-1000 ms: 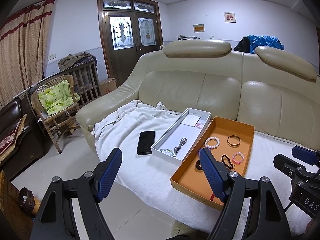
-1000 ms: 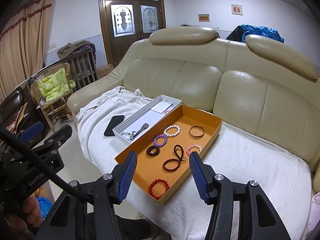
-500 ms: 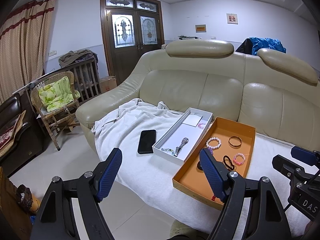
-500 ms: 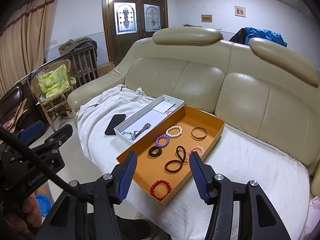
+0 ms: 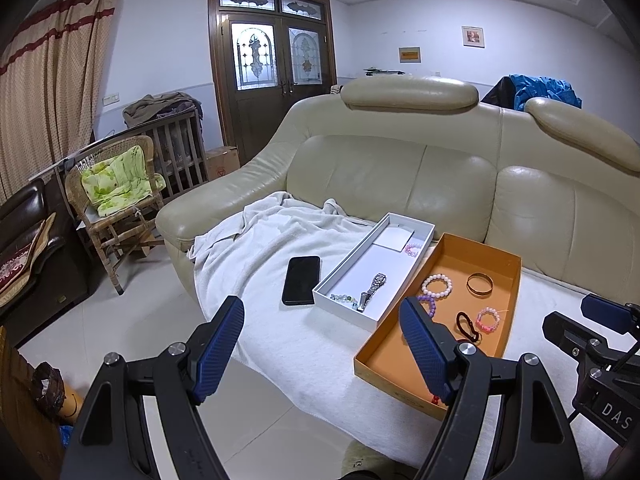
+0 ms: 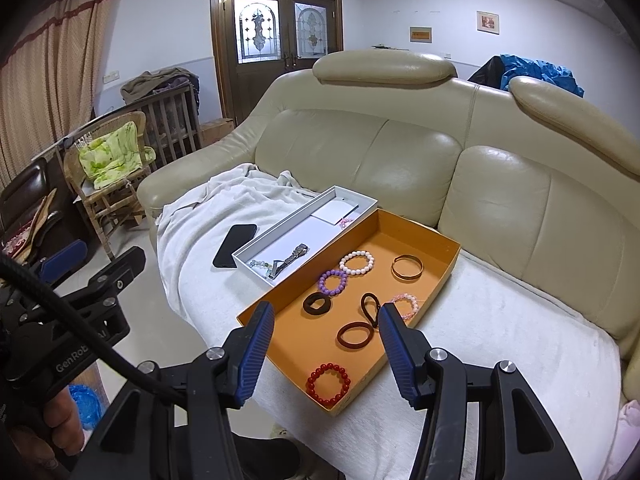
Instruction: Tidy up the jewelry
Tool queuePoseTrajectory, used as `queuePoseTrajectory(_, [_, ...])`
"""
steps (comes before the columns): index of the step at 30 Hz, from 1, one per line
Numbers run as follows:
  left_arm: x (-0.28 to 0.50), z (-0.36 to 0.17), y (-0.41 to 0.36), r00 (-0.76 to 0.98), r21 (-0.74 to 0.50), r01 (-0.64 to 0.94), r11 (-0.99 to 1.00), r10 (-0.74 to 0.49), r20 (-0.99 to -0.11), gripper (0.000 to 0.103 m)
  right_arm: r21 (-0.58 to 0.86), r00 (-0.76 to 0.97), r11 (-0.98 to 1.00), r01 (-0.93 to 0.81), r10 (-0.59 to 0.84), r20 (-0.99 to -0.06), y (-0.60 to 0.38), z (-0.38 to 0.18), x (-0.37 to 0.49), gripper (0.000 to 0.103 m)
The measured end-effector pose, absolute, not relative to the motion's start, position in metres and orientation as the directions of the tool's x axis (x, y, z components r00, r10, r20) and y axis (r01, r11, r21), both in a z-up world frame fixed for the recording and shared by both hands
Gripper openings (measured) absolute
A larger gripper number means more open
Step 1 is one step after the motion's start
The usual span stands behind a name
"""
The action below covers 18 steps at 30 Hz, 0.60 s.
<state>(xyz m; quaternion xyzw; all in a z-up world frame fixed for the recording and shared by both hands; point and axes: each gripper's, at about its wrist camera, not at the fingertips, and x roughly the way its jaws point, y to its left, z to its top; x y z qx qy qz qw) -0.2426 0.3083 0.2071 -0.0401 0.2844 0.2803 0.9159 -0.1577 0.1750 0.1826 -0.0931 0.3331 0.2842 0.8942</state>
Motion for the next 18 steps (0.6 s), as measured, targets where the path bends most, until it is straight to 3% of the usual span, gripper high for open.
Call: queuePoseTrajectory(18, [-0.2354,0.2034,0.3156,0.669,0.088,-0.549,0.831,0.500,-0.550,0.080,0.024,0.607,0.817,-0.575,0.447,-0.657,0.1844,0.1760,-0.1504,0.058])
